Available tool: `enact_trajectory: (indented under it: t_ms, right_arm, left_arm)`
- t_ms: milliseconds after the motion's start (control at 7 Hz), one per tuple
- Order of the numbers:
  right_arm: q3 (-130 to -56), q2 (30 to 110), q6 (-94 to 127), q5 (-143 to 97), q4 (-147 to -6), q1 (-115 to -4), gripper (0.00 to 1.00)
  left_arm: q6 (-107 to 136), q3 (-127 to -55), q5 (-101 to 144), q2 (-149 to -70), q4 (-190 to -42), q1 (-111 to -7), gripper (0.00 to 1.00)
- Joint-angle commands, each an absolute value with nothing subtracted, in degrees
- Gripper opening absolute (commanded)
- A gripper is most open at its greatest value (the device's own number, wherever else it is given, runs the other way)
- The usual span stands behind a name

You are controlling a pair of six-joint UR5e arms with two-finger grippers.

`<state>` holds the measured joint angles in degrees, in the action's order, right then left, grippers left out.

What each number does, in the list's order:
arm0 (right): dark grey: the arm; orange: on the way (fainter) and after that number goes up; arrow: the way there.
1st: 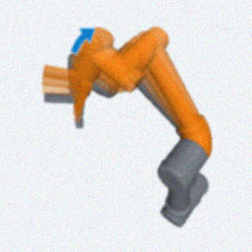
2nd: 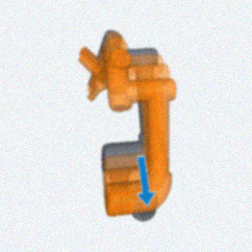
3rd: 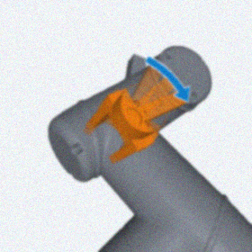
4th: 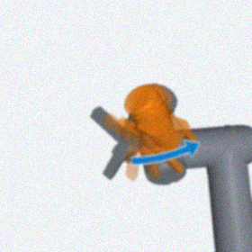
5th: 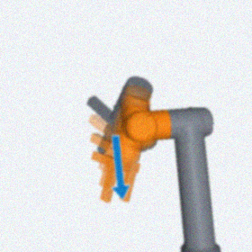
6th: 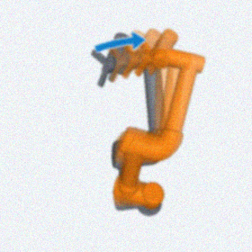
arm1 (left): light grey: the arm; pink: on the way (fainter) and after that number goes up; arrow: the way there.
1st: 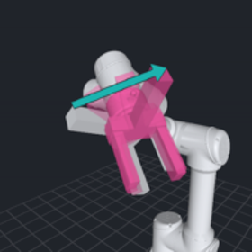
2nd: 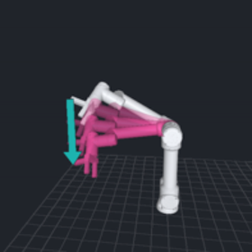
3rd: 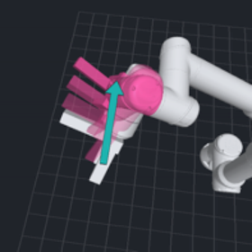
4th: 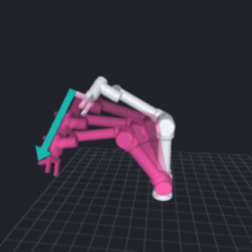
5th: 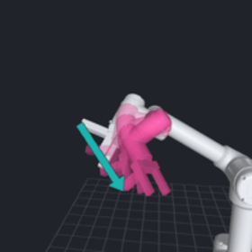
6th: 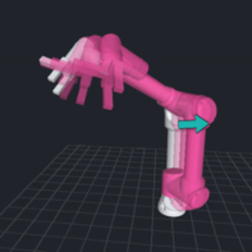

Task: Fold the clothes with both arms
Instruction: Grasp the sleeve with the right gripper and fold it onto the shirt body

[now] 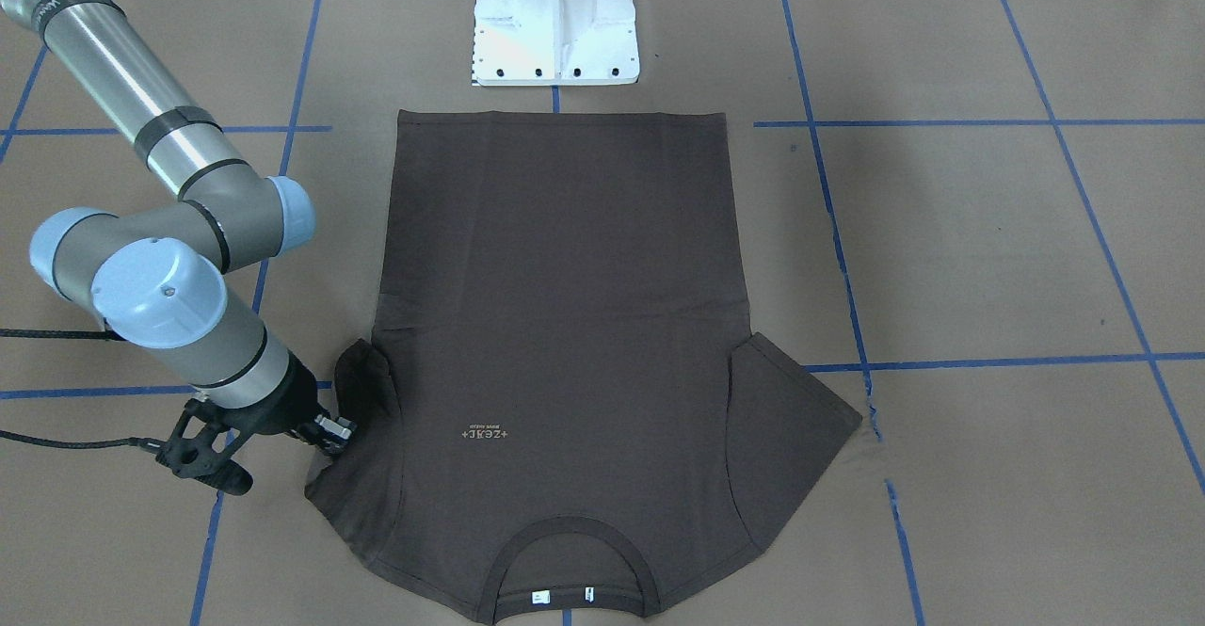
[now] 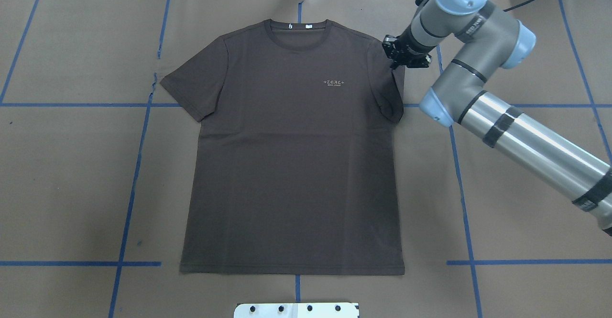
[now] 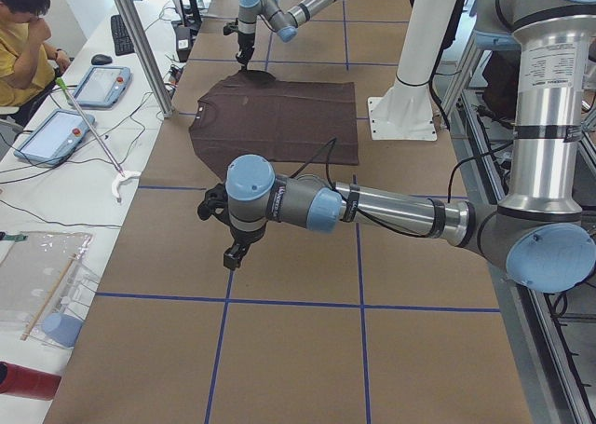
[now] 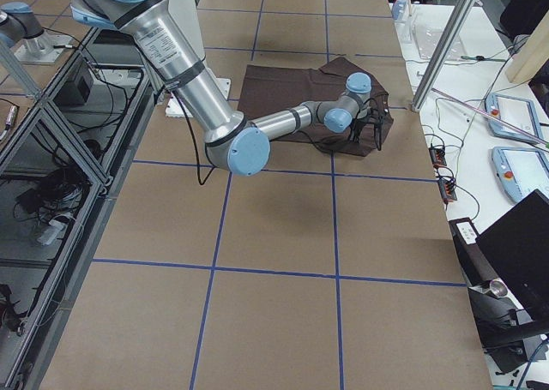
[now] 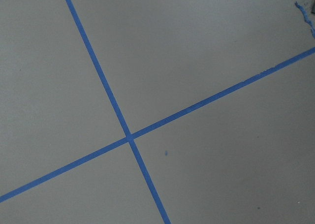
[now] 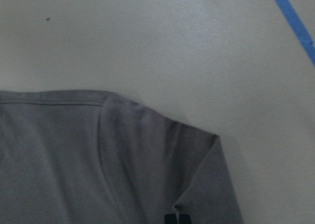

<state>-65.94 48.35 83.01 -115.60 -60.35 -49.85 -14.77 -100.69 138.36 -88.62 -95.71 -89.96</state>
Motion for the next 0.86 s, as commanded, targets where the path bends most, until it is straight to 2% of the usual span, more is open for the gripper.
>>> enact_trajectory:
  t_ms: [0, 286, 429, 571, 714]
  right_arm:
    - [-60.4, 42.0, 88.0, -109.5, -60.2, -46.8, 0.00]
    - [-58.1, 40.3, 87.9, -107.3, -59.9, -46.0, 0.00]
    - [-58.0, 40.3, 87.3, -107.1, -59.7, -45.3, 0.18]
    - [-58.4, 40.3, 87.3, -106.5, -59.7, -44.7, 0.99]
    - [-59.7, 40.9, 85.8, -106.8, -59.8, -44.8, 1.00]
  left_arm:
    - [-14.8, -100.8, 138.5, -88.6, -95.7, -90.0, 1.00]
    - [-14.8, -101.1, 138.6, -88.6, -95.7, -90.0, 1.00]
    - [-14.8, -101.0, 138.5, -88.6, -95.7, -90.0, 1.00]
    - [-14.9, -101.0, 138.5, -88.7, -95.7, -90.0, 1.00]
    - [-14.7, -100.1, 138.9, -89.3, -95.7, -89.9, 1.00]
